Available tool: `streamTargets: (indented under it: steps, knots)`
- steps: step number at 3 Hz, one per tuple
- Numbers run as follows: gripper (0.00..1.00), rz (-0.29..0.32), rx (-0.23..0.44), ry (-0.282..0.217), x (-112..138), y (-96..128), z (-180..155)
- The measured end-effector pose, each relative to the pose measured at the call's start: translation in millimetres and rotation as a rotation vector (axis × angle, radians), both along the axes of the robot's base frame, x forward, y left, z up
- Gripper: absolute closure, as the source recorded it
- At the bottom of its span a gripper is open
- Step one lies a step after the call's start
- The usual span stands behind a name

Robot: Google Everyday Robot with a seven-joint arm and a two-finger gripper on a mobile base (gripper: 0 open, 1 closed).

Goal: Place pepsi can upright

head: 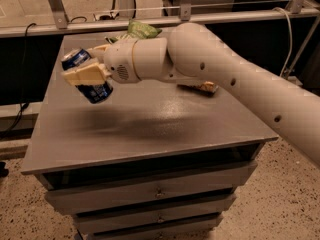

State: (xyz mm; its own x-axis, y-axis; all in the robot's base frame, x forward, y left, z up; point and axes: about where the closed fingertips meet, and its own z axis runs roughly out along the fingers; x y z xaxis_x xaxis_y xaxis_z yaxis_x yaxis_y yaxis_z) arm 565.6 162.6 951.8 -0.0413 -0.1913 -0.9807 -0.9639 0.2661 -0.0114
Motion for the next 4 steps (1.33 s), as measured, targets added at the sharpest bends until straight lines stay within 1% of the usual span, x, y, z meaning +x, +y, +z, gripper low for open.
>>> streamTargets:
  steps: [1,2,3,4]
  knots:
    - [1.00,0.030,0.030,-0.032,-6.8,-8.7,-15.0]
    - [1.00,0.039,0.107,-0.051,-11.9,-18.9,-27.5]
    - [1.00,0.028,0.195,-0.064,-16.8,-29.0,-33.9]
    - [0.82,0.024,0.249,-0.066,-21.9,-37.7,-39.8]
